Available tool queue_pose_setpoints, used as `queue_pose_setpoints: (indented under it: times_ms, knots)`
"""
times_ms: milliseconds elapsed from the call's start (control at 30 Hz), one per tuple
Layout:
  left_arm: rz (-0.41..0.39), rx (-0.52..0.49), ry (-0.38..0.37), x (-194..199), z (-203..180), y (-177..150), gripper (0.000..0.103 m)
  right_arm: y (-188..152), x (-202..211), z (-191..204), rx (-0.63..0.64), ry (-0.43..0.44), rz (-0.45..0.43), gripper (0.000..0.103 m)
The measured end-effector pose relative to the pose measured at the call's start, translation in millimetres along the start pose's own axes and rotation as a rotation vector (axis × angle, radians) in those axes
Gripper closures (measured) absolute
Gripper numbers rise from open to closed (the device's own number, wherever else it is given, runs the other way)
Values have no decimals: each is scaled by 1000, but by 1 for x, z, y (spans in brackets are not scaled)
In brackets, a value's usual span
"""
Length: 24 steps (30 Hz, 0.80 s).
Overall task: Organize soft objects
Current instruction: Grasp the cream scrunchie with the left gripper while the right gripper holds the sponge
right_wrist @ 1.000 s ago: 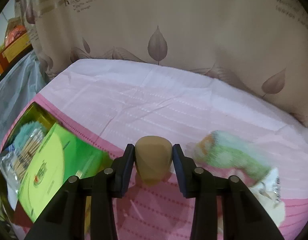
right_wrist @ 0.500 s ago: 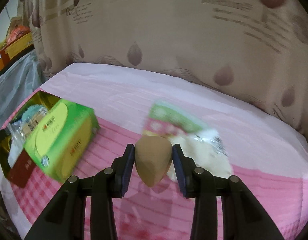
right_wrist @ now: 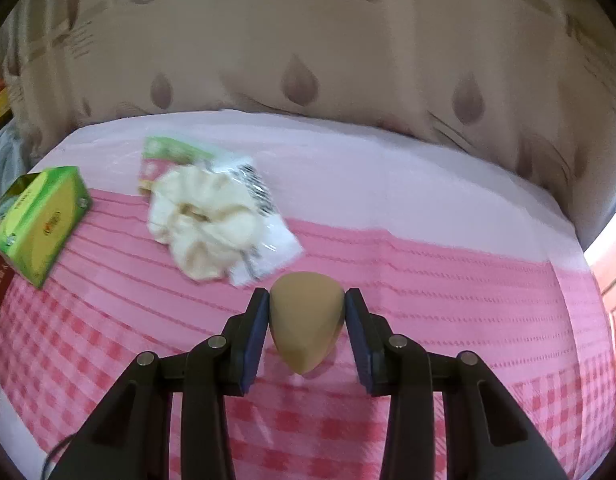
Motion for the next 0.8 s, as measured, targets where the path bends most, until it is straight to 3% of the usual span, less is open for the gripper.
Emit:
queue_pose_setpoints:
  times_ms: [333,467,667,800]
  knots:
    - [-21,-196,-253,-16,-127,55,57,-15,-4,-37,-100,14,-19,67]
    - [15,-228,-357,-40,-167,74,57,-18,-4,-37,-108,19,-40,67]
    - [83,-206,-456,-79,-200,94,57,-21,-3,-39,-121,31,-50,67]
    - [101,-196,-460,-97,-209,105,57,-21,-4,-39,-117,33,-45,67]
Point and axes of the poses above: each gripper's, at about its wrist camera, not at the fingertips, and x roughly against the way its jaws point, z to its left, y to its top, the point moved 4 cm from there along -x, roughly the way its jaws point, and after that the axes turned 13 degrees about -x, right-handed, at the moved point
